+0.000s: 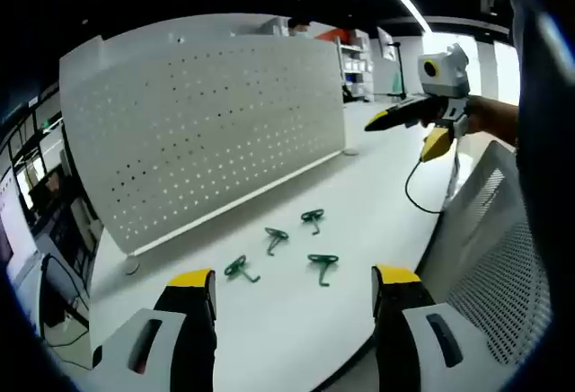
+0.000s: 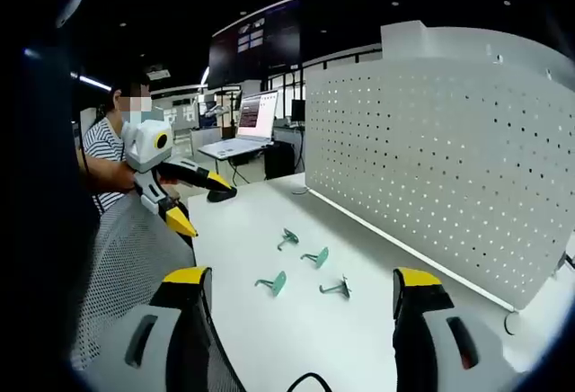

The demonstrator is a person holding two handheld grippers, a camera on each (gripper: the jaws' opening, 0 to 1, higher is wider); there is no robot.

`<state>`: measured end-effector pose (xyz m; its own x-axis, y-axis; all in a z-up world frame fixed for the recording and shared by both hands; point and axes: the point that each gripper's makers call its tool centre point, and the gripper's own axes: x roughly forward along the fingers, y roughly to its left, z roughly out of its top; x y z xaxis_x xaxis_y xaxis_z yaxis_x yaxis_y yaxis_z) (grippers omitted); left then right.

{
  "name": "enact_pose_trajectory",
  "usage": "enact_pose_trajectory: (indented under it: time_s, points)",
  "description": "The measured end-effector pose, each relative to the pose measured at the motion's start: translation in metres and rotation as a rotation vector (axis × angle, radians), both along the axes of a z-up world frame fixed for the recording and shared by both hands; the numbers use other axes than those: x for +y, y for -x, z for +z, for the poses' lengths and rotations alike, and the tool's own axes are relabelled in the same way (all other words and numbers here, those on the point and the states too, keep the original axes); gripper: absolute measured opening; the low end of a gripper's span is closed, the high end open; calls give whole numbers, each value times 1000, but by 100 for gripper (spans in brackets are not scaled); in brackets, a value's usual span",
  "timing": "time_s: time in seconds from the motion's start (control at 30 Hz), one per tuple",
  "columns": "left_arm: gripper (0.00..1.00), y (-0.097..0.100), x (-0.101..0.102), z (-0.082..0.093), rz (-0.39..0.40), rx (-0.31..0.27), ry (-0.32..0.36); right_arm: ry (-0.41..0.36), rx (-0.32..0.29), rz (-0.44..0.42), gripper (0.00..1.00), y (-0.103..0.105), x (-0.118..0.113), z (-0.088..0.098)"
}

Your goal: Insert the hook assembly into the mounting plate slot until the hook locks in place.

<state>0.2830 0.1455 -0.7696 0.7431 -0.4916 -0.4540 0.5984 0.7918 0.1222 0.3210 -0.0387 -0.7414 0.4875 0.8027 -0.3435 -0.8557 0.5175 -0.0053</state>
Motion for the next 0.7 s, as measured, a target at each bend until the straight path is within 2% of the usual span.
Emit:
enact_pose_trajectory:
  time_s: [0.7]
  points:
    - [73,0,4,6,16,7,24,7,-7,-19,80,4,-7,-2]
